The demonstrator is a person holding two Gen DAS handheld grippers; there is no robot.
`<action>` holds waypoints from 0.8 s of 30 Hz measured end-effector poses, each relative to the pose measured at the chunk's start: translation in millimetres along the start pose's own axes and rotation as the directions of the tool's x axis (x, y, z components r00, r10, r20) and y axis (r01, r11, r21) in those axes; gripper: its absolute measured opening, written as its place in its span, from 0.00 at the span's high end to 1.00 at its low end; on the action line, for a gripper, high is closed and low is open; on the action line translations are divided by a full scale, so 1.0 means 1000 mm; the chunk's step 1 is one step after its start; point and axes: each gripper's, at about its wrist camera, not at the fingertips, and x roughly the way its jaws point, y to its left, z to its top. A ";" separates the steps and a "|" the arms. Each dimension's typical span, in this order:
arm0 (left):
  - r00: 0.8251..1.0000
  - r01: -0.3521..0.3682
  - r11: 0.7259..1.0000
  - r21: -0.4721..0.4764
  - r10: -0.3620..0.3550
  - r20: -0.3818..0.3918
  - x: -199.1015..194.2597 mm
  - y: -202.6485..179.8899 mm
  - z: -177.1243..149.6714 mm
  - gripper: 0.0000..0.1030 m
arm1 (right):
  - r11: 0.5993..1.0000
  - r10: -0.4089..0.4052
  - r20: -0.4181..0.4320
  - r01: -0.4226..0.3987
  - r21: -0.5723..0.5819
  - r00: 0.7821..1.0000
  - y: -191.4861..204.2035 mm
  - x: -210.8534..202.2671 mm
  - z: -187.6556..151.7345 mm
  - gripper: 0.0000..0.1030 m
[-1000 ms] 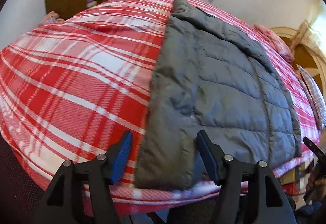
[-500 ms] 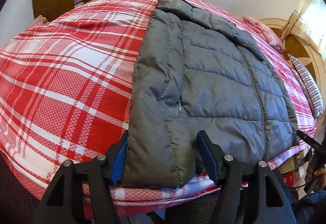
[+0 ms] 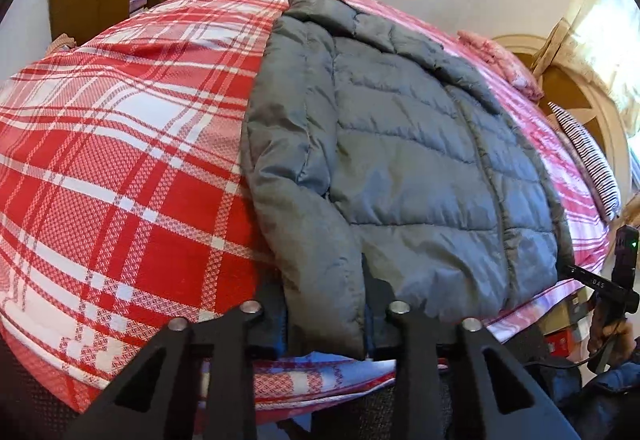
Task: Fold large clothes
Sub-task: 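Grasp the grey jacket hem with both tools and lift it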
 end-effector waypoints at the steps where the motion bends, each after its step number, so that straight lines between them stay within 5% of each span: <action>1: 1.000 0.009 1.000 0.001 -0.010 0.014 -0.004 -0.001 0.001 0.80 | 0.999 0.039 0.016 -0.039 0.013 0.999 0.000 -0.006 0.002 0.91; 5: 0.993 0.049 0.999 0.011 -0.050 0.108 -0.031 -0.011 0.011 0.82 | 0.989 0.141 0.113 -0.146 0.036 0.984 0.002 -0.036 0.012 0.91; 11: 0.962 0.145 0.989 0.038 -0.150 0.227 -0.072 -0.029 0.029 0.82 | 0.981 0.194 0.245 -0.194 -0.023 0.950 0.015 -0.080 0.025 0.91; 18: 0.907 0.245 0.960 0.133 -0.276 0.318 -0.134 -0.050 0.040 0.82 | 0.969 0.243 0.341 -0.212 -0.128 0.908 0.029 -0.137 0.033 0.92; 24: 0.874 0.263 0.951 0.163 -0.306 0.378 -0.179 -0.056 0.058 0.82 | 0.961 0.274 0.473 -0.226 -0.157 0.837 0.032 -0.195 0.052 0.92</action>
